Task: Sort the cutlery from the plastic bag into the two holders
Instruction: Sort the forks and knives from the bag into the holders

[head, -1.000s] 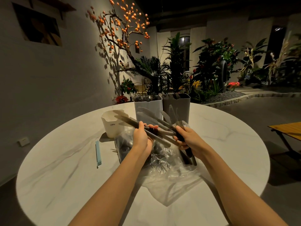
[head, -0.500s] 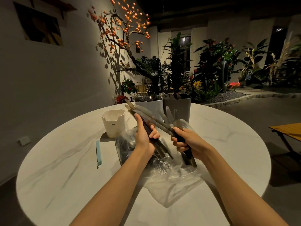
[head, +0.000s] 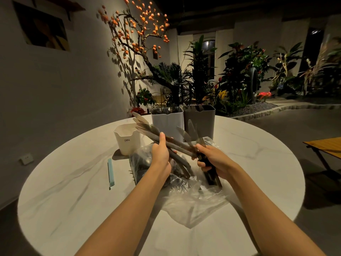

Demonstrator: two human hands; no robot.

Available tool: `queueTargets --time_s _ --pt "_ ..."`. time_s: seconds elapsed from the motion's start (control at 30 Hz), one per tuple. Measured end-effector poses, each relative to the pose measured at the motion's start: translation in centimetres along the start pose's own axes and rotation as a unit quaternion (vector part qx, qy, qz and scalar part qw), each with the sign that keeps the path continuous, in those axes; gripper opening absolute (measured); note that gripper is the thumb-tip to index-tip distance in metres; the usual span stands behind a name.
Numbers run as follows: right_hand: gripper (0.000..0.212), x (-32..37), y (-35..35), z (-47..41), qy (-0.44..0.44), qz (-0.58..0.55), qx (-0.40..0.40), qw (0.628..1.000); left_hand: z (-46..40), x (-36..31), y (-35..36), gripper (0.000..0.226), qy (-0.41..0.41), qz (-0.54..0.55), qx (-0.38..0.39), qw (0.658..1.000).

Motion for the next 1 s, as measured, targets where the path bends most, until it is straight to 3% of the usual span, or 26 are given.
queueTargets --time_s 0.23,0.4,0.63,1.0 --pt "0.028 0.1 0.2 0.1 -0.026 0.149 -0.078 0.985 0.9 -0.3 1.9 0.034 0.045 0.043 0.066 0.996" --pt "0.028 1.6 -0.1 -0.2 -0.09 0.201 -0.153 0.963 0.6 -0.8 3.5 0.032 0.087 0.005 0.081 0.993" --pt "0.028 2.4 -0.1 -0.5 -0.175 0.074 -0.166 0.968 0.6 1.2 5.4 0.037 0.104 -0.113 0.111 0.982" --pt "0.039 0.7 -0.3 -0.4 -0.173 0.091 -0.215 0.957 2.8 3.4 5.3 0.011 0.122 -0.212 0.132 0.961"
Point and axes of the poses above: each hand's wrist, its own z-axis away from the middle knuckle, its own y-axis out of the palm, x = y × z, the point moved 3 cm from there along -z, towards the middle knuckle, and after that the axes turned 8 degrees about x, right-handed, at the moved point
